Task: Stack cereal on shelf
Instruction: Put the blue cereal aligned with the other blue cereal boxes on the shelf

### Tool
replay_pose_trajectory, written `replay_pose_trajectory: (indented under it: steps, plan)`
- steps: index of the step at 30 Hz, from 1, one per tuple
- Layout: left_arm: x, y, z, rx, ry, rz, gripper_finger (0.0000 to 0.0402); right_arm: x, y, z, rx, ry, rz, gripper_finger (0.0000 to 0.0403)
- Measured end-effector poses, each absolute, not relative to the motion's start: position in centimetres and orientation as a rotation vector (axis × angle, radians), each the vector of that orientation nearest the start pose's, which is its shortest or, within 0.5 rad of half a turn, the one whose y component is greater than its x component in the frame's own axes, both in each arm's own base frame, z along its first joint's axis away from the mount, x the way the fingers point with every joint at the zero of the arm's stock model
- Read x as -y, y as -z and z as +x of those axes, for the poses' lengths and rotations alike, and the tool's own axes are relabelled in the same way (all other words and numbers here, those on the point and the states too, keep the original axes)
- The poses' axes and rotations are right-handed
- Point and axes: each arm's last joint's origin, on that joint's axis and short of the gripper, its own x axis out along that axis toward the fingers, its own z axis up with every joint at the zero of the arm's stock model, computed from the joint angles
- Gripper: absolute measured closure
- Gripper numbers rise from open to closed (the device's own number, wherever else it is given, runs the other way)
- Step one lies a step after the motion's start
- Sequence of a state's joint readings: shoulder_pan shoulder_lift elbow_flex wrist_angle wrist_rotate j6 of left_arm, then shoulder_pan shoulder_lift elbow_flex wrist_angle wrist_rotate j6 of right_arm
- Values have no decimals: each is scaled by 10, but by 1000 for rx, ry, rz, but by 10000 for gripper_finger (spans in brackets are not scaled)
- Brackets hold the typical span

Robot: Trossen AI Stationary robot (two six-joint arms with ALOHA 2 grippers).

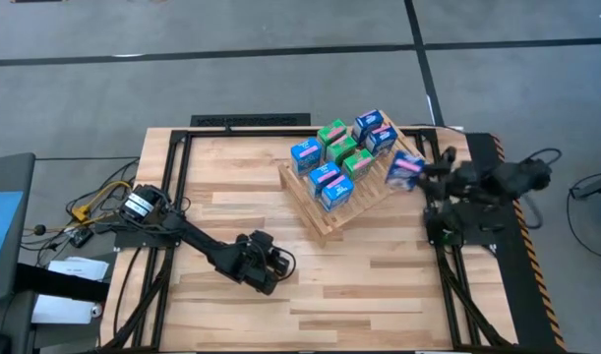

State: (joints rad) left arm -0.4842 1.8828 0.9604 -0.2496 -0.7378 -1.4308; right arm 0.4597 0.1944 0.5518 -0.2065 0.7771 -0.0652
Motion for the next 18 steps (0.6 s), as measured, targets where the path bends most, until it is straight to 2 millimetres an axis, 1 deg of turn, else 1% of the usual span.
replay_pose_trajectory:
  steps: [5,6,7,9,12,13,14,16,18]
  plan:
    - [142,-115,304,-551,-776,-668,271,7,-306,30,241,276,44,263]
    - [142,-115,304,-550,-776,-668,271,7,-306,30,256,293,61,263]
    - [142,-115,304,-550,-776,-668,271,7,-304,32,258,313,67,263]
    - [142,-115,304,-542,-777,-667,271,7,-294,36,200,368,43,259]
    - [141,-115,304,-532,-782,-663,271,3,-280,52,119,428,4,251]
    - [142,-115,304,-530,-781,-665,271,3,-275,54,93,459,-5,249]
    - [142,-115,305,-529,-781,-668,271,4,-272,55,85,483,5,248]
    - [142,-116,305,-528,-779,-669,271,6,-274,52,114,522,23,247]
    - [143,-116,304,-528,-775,-670,271,7,-273,52,110,538,2,248]
